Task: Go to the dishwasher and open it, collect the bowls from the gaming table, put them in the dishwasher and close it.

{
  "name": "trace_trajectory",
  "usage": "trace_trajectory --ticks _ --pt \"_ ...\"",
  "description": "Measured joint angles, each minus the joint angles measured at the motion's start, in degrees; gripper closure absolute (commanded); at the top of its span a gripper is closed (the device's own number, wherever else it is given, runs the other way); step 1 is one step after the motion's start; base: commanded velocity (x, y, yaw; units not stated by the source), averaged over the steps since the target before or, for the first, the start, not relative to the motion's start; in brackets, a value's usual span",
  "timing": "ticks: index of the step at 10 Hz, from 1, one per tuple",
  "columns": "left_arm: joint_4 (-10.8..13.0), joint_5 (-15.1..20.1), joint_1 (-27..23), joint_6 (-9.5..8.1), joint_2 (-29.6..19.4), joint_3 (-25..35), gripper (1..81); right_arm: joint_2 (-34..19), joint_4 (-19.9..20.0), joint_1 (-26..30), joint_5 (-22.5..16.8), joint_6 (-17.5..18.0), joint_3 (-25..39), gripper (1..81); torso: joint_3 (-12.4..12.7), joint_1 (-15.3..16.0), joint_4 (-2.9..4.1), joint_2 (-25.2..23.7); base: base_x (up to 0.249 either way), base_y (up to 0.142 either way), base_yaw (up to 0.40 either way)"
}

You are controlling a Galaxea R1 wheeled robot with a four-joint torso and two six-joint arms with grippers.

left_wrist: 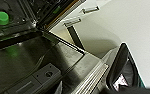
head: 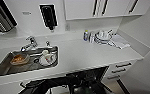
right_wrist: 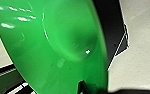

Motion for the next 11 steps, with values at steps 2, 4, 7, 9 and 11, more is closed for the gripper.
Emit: trace_trajectory --ticks 2,4,7,9,11 --pt "-0.02 -0.07 0.17 0.0 -0.52 0.0 1.0 0.0 -0.02 0.0 0.0 0.0 0.0 81.1 0.0 0.0 0.0 0.0 0.0 0.0 0.0" --pt "-0.02 -0.21 2.23 0.06 -1.48 0.69 1.0 -0.02 -0.02 -0.02 0.02 0.0 0.0 81.1 0.0 0.0 0.0 0.0 0.0 0.0 0.0" --pt "0.04 -0.33 5.62 1.77 -6.56 5.85 1.0 -2.67 -0.05 -0.05 0.48 -0.11 3.49 81.1 0.0 0.0 0.0 0.0 0.0 0.0 0.0" --pt "0.09 -0.43 9.35 3.51 -12.07 8.45 1.0 -6.01 -0.09 -0.28 0.5 -0.17 8.47 81.1 0.0 0.0 0.0 0.0 0.0 0.0 0.0" --pt "0.15 -0.44 12.11 4.96 -16.25 11.19 1.0 -9.97 -0.3 -0.46 0.72 -0.49 14.07 81.1 0.0 0.0 0.0 0.0 0.0 0.0 0.0"
